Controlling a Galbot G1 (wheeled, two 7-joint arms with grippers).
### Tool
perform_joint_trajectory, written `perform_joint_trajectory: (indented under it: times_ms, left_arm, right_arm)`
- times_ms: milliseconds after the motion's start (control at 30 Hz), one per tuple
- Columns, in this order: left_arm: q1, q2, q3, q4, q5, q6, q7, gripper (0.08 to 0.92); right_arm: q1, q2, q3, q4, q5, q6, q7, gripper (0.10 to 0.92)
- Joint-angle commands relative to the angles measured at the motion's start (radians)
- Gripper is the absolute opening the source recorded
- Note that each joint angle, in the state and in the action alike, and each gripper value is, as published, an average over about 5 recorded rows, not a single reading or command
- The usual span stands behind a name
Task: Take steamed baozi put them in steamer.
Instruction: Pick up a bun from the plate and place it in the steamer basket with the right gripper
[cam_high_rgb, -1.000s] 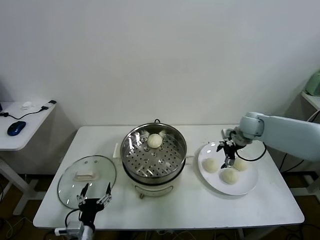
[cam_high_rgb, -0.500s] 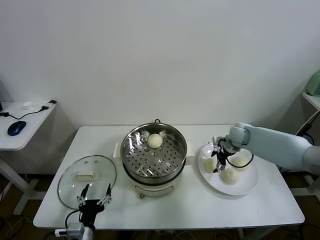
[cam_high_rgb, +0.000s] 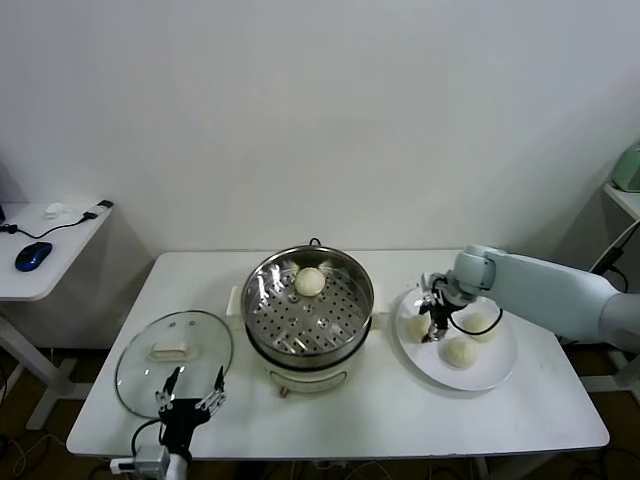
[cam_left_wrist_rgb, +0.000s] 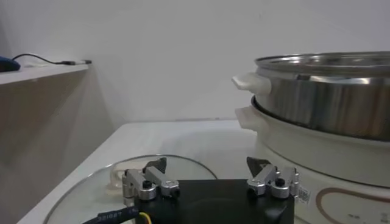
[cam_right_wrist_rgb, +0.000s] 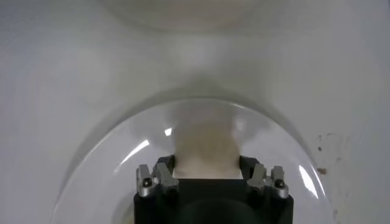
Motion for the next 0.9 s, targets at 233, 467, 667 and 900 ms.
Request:
perform_joint_trajectory:
  times_ms: [233, 467, 667, 900]
  left_arm:
    - [0.0, 0.0, 0.003, -0.007, 0.0, 0.005, 0.001, 0.823]
    - [-0.007, 0.008, 0.007, -0.012, -0.004, 0.011, 0.002, 0.823]
    - [-0.013, 0.017, 0.018, -0.017, -0.006, 0.01, 0.004, 0.823]
    - [-0.017, 0.021, 0.016, -0.019, -0.003, 0.001, 0.011, 0.823]
  right_arm:
    - [0.661, 0.051, -0.369, 0.186, 0.314, 0.01, -0.157, 0.687]
    - [0.79, 0.225, -0.318, 0.348, 0.566, -0.103, -0.072, 0.687]
    - [0.64, 0.424, -0.208, 0.331, 0.636, -0.198, 0.043, 0.687]
    - [0.416, 0.584, -0.164, 0.179, 0.6, -0.263, 0.153, 0.687]
